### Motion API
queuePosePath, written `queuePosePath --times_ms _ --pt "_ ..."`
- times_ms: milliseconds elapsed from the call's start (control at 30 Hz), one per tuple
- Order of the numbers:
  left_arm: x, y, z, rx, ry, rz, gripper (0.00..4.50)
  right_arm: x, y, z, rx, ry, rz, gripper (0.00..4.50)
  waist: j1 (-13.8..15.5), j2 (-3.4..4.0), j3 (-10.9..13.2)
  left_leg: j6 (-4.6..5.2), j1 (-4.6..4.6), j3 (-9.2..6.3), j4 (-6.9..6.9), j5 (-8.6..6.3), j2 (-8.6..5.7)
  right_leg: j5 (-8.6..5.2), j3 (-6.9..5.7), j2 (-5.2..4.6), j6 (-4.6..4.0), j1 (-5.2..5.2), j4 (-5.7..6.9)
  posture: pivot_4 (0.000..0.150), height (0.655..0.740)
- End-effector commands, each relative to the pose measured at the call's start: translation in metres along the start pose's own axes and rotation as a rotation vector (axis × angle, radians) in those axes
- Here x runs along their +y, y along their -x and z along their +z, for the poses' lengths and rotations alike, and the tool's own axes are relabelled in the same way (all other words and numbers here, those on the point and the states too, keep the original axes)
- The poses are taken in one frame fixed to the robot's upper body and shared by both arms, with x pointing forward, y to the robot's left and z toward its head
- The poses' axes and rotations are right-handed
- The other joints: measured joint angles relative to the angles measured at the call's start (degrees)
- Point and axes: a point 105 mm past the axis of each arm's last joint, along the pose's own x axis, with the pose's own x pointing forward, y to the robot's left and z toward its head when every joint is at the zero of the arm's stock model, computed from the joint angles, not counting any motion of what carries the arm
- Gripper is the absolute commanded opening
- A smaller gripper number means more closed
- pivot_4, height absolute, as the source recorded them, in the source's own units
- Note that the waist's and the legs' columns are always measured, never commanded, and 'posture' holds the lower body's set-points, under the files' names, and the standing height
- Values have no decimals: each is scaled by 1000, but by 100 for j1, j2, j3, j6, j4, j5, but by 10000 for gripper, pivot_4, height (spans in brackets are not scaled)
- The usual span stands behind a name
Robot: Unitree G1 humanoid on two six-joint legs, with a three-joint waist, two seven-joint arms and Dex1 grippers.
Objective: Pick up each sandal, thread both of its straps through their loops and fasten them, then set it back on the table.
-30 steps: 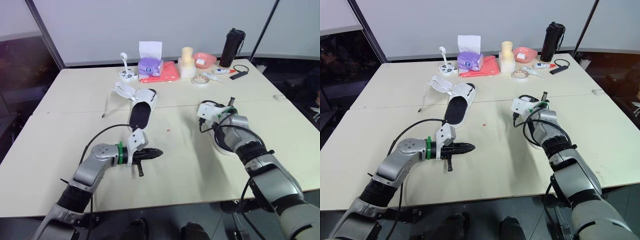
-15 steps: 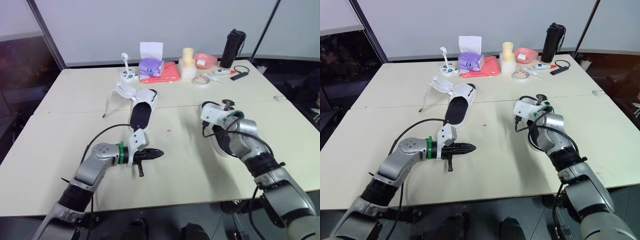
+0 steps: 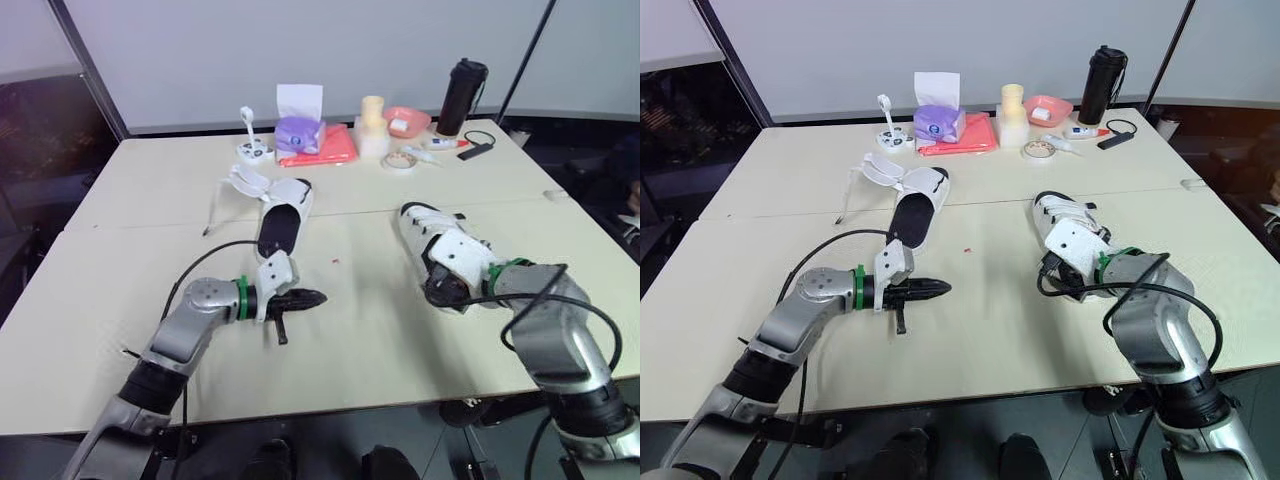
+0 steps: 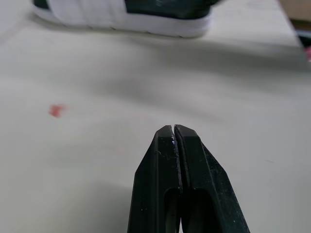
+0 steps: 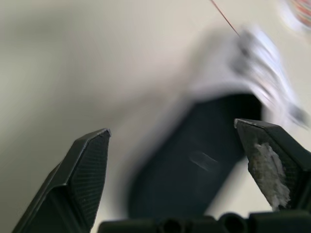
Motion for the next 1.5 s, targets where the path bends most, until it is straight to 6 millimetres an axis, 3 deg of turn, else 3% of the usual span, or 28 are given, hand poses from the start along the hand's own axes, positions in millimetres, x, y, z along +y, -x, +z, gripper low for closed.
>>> queuePosePath --times_ms 33,233,267,333,467,567,967,1400,1500 --pt "32 8 15 31 -224 171 0 18 18 39 -226 -150 137 44600 13 -1 0 0 0 0 0 0 -1 0 0 -1 0 0 0 1500 7344" --pt "79 22 35 147 -595 389 0 52 20 71 -406 -381 335 44600 27 0 0 0 -5 -4 -1 0 -3 0 -2 -1 0 -8 1 1500 7344" --pt "84 24 39 156 -640 414 2590 54 20 73 -416 -400 345 44881 28 0 0 0 -9 -4 -1 0 -3 1 -2 0 0 -12 2 1500 7344" --pt "95 27 43 202 -735 448 8636 57 19 76 -423 -415 349 45000 35 0 0 0 -26 -4 2 0 -6 1 -2 -1 1 -28 7 1500 7344" --pt "117 30 38 312 -873 496 29084 58 15 79 -432 -448 347 45000 20 0 0 0 -32 0 1 0 -10 1 -1 -2 2 -41 15 1500 7344" --pt "134 26 35 369 -951 555 44321 62 9 64 -371 -438 336 45000 30 -1 0 0 -37 0 1 1 -10 1 -2 -1 4 -50 23 1500 7344" --pt "157 -8 12 498 -1014 672 44321 63 8 52 -335 -439 284 45000 9 -22 12 1 -43 13 8 1 -12 -7 -2 -5 16 -77 66 1500 7344" --pt "167 -7 4 635 -955 789 44321 62 6 48 -311 -438 232 45000 5 -38 21 0 -44 15 12 1 -12 -8 -1 -6 18 -80 74 1500 7344" --pt "167 -7 2 644 -941 789 31409 62 6 48 -312 -440 224 45000 -3 -39 22 0 -44 15 12 1 -12 -8 -1 -6 18 -81 74 1500 7344"
